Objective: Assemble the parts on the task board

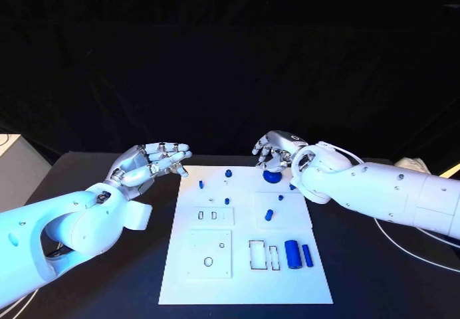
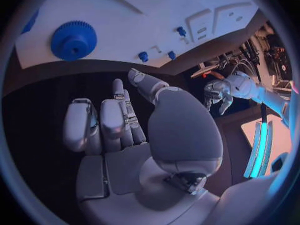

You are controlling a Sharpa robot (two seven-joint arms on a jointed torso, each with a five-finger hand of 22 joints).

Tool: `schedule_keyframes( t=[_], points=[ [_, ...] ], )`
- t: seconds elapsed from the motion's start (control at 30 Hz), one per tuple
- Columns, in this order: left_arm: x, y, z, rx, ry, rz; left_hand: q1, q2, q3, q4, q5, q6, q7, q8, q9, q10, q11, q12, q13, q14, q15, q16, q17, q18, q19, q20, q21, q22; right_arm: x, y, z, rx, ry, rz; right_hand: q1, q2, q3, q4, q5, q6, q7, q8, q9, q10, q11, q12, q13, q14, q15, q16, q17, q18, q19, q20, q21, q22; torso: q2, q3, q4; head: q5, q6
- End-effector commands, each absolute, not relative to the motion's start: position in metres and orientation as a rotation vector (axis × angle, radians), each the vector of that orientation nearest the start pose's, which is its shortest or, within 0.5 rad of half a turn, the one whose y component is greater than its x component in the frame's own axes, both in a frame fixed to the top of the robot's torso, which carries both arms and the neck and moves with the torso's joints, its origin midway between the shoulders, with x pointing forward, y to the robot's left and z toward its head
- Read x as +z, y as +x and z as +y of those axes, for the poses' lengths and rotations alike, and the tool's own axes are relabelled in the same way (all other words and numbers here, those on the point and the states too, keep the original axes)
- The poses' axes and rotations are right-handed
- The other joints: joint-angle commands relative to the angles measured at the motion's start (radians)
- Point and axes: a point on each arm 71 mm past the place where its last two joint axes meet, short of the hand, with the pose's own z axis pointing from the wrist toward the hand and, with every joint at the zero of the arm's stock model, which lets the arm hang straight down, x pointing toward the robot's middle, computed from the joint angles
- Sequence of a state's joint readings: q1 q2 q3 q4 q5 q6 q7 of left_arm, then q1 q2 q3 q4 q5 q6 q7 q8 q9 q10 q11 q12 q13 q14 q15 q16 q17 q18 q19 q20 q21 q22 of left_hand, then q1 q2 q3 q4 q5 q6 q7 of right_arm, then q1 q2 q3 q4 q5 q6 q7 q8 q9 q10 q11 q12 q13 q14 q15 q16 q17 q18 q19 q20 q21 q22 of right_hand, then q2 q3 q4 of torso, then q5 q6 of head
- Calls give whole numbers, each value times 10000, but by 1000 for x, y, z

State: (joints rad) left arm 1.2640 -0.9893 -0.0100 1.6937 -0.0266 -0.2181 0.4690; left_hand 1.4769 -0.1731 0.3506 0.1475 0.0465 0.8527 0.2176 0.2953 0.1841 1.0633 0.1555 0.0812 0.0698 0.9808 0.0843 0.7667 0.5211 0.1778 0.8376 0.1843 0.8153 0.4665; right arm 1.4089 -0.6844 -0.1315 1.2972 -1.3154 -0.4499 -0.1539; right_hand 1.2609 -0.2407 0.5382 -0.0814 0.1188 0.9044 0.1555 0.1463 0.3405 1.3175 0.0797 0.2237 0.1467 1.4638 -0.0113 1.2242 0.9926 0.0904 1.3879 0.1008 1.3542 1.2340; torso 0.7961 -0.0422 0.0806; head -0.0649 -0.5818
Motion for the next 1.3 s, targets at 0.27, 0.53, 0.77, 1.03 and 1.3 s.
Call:
schedule_keyframes(
  t=[0.27,0.53,0.77,1.03,1.3],
  points=[
    [-116,465,223,-17763,-9234,13356,-120,-37,35,3,22,1,-81,-69,9,26,-35,-52,3,-83,24,71,7,22,-97,10,54,21,-116,563,-231,5696,1422,16648,324,350,-2044,558,853,-265,-17,316,318,854,-150,11050,11406,671,14,2434,3568,-524,915,-53,1139,1800,-52,110,-126,-12,15],
    [-116,465,222,-17753,-9247,13385,-123,-38,35,3,22,-2,-80,-71,8,23,-34,-54,2,-84,23,71,7,22,-100,11,56,22,-125,569,-236,4760,1173,17139,292,368,-2208,751,833,-369,28,413,348,1211,-83,11790,12258,774,72,2771,4184,-658,1243,9,1513,2380,-37,73,-85,-50,-35],
    [-116,465,223,-17726,-9262,13393,-144,-42,31,7,22,-14,-66,-79,8,6,-29,-64,-1,-89,25,76,5,23,-113,12,65,27,-135,569,-233,4355,1129,17354,234,374,-2407,917,769,-435,53,441,353,1302,-53,11973,12473,805,105,2878,4381,-690,1321,42,1606,2524,-37,71,-77,-38,-99],
    [-116,465,223,-17716,-9266,13398,-144,-42,31,7,22,-14,-66,-79,8,6,-29,-64,-1,-89,25,76,5,23,-113,12,65,27,-141,572,-234,3919,1350,17257,234,394,-2443,957,762,-444,57,449,355,1324,-48,12010,12518,813,112,2903,4430,-703,1350,48,1640,2576,-36,81,-61,-48,-134],
    [-116,465,225,-17682,-9279,13393,-144,-42,31,7,22,-14,-66,-79,8,6,-29,-64,-1,-89,25,76,5,23,-113,12,65,27,-143,573,-235,3698,1370,17112,258,433,-2452,987,783,-454,61,455,355,1309,-43,12004,12513,816,117,2917,4454,-711,1370,55,1663,2612,-39,91,-85,-21,-154]
  ],
)
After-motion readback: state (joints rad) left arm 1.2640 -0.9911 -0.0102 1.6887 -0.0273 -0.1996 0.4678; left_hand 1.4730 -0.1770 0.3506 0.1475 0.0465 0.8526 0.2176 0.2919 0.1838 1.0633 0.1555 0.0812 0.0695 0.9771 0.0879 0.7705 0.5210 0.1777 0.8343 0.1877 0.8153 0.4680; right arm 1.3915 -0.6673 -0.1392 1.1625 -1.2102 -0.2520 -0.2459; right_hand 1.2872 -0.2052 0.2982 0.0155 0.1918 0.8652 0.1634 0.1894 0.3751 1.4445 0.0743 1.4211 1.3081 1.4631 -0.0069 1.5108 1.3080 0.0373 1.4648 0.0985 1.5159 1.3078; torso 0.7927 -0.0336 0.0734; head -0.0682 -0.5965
